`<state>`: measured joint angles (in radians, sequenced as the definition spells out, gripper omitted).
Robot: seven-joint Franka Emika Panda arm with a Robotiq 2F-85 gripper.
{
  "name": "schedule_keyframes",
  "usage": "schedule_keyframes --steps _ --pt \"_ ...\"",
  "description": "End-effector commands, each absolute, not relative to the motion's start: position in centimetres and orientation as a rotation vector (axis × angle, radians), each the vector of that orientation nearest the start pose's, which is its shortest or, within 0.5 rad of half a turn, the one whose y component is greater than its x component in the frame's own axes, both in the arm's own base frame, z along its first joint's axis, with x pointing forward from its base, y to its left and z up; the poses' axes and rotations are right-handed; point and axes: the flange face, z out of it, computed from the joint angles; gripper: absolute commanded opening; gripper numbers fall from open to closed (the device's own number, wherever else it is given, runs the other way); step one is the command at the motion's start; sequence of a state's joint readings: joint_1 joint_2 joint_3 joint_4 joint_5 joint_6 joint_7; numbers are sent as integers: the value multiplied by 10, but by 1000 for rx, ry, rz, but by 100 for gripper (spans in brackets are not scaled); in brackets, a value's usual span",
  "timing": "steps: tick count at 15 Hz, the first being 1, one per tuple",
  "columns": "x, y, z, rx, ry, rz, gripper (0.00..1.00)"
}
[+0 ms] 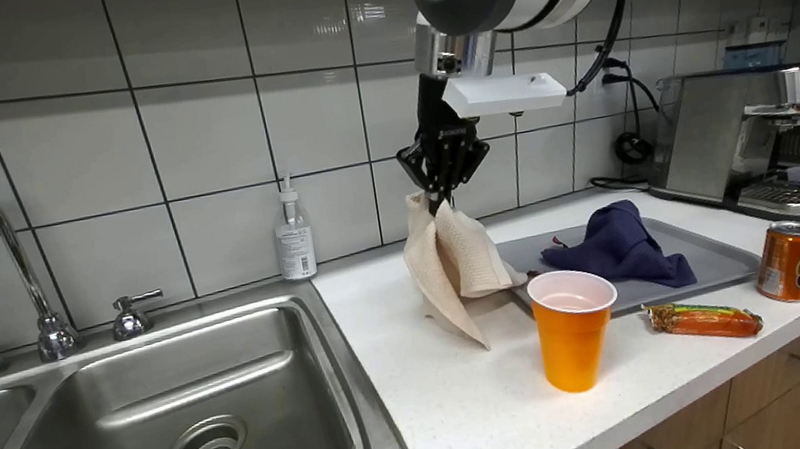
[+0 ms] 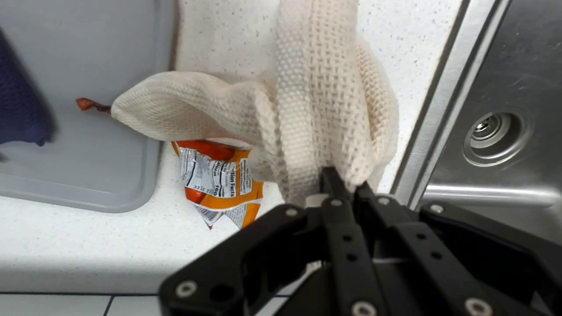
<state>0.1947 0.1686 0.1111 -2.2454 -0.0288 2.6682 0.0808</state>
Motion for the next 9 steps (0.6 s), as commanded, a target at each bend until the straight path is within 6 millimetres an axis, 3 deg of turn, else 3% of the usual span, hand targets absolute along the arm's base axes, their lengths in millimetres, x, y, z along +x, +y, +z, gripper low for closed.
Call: schedule_keyframes --steps 1,9 --pt "528 192 329 -3027 -400 -414 2" --pt "519 231 331 -2995 -461 -422 2"
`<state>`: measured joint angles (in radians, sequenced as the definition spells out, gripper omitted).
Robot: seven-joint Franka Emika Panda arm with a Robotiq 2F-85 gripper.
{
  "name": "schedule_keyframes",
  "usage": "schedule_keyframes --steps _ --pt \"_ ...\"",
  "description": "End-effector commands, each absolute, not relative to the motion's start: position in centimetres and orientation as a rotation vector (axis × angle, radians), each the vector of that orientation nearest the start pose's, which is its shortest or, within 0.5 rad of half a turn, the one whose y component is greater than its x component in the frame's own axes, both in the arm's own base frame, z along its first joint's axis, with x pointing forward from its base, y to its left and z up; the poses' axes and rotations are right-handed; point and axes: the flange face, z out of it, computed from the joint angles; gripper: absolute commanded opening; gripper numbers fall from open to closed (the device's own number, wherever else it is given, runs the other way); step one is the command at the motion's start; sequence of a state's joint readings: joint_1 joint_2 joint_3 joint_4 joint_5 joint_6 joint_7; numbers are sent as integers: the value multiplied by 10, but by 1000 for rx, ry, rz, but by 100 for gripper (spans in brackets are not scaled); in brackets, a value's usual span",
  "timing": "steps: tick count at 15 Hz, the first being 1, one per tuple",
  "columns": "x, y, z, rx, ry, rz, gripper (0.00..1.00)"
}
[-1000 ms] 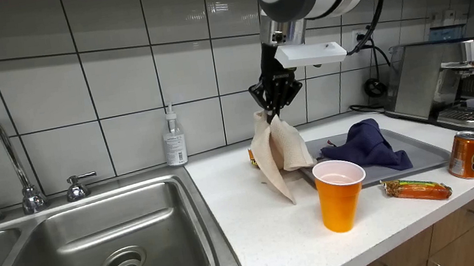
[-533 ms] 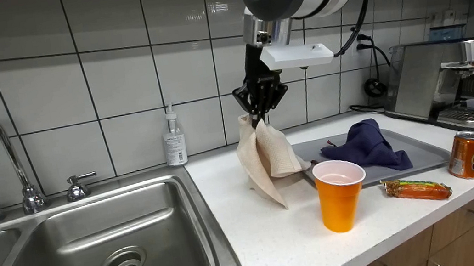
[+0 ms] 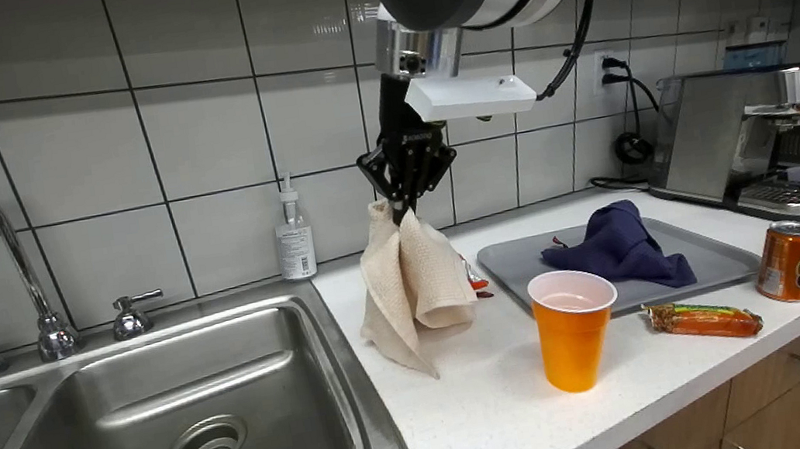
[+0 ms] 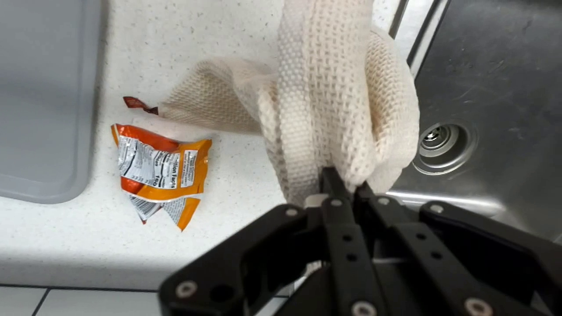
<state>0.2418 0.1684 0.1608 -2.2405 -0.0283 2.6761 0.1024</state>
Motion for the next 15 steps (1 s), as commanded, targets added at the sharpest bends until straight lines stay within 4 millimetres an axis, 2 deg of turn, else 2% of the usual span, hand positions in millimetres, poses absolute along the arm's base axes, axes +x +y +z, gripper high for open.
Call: schedule_keyframes --steps 1,15 --pt "519 232 330 -2998 -456 -418 2" --pt "525 210 299 -3082 -398 -355 2"
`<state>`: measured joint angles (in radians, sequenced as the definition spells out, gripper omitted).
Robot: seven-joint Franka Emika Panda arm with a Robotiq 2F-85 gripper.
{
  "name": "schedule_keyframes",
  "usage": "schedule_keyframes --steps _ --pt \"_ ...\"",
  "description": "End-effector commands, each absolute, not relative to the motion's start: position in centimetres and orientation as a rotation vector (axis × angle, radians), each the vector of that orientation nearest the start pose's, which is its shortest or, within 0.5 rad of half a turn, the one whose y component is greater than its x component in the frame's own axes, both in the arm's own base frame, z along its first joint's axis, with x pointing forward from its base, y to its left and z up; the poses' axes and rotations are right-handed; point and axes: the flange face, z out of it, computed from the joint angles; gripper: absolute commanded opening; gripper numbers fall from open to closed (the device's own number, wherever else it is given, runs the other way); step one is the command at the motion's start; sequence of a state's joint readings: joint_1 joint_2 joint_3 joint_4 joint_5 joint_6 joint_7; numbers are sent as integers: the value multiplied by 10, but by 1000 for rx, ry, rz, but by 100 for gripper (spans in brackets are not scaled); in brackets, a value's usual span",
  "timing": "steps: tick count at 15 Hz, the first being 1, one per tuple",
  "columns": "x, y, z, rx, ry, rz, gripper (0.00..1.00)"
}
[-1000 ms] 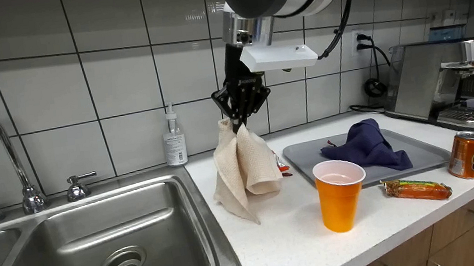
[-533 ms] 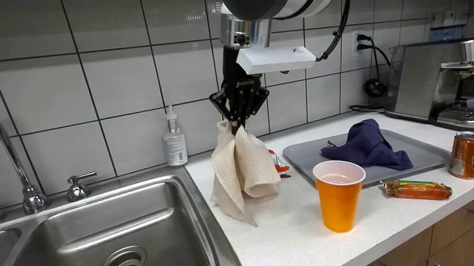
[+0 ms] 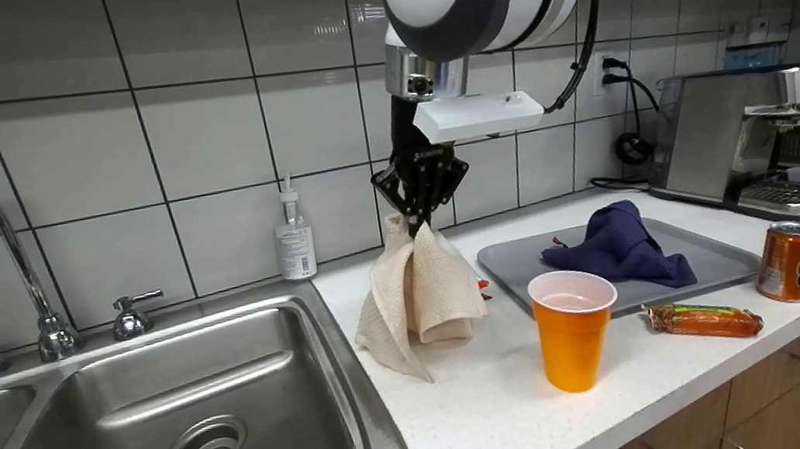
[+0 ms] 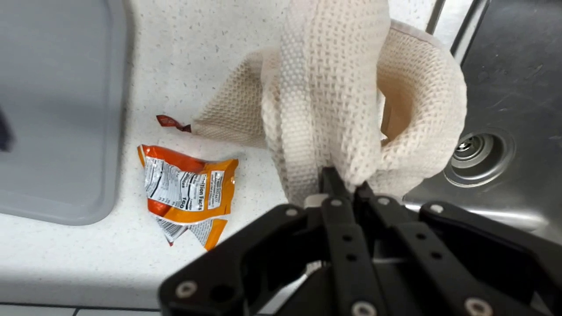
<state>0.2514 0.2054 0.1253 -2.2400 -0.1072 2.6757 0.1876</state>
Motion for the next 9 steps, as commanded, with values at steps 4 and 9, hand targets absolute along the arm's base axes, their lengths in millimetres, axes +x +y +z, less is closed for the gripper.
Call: schedule_keyframes --steps 4,9 --pt "525 208 298 -3084 -384 -353 46" --pt "526 201 301 -3087 -360 -363 83"
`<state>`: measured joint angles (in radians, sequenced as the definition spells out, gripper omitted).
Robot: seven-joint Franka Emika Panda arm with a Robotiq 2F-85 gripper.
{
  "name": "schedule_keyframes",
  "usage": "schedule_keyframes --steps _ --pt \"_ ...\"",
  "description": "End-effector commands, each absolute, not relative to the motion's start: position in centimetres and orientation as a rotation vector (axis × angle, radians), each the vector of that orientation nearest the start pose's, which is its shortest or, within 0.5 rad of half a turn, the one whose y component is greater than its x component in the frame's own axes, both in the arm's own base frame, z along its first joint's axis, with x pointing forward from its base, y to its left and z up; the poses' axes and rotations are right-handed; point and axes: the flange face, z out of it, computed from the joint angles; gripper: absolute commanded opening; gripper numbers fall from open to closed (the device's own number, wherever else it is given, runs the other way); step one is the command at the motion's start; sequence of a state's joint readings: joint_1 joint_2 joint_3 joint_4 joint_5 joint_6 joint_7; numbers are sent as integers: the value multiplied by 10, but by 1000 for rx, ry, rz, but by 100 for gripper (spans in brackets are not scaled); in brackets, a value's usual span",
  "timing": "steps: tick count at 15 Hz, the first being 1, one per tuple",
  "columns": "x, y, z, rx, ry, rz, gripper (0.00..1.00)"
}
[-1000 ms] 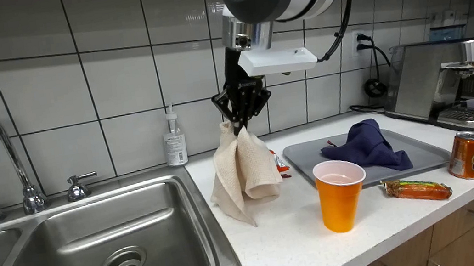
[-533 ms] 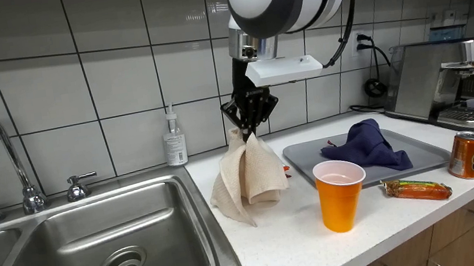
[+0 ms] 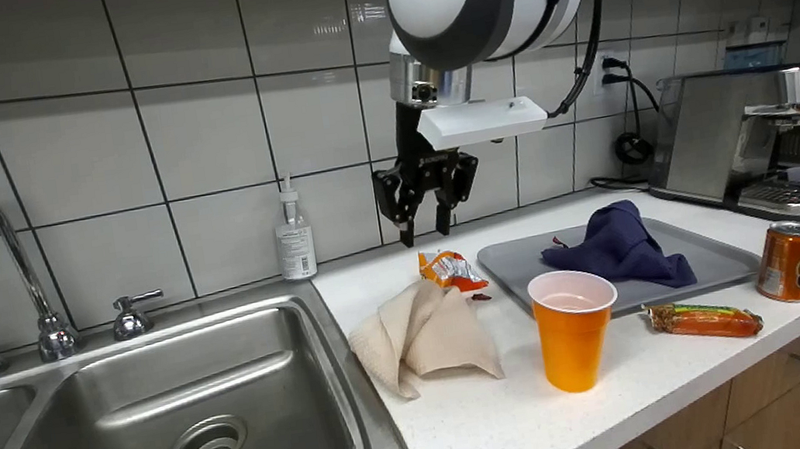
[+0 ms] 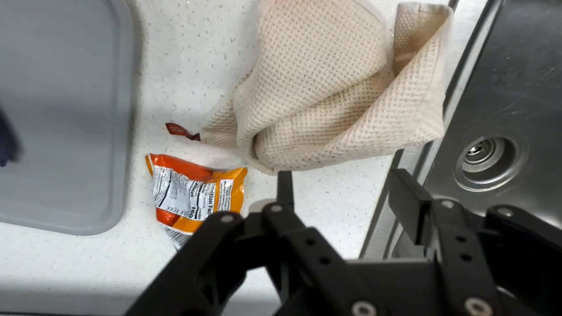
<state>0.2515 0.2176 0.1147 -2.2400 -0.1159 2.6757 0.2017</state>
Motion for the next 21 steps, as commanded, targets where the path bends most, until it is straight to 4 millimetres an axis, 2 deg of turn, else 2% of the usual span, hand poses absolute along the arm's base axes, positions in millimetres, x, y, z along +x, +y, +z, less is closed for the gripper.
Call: schedule_keyframes --steps 1,2,3,7,14,21 --pt "527 199 302 -3088 -352 -367 91" --pt "527 197 303 -3089 -344 -370 98" --pt "528 193 304 -3093 -335 -375 100" --pt "529 176 310 -3111 -295 -388 100" --pt "533 134 320 -3156 -233 -435 100" --pt "533 76 321 -3198 -125 -446 100"
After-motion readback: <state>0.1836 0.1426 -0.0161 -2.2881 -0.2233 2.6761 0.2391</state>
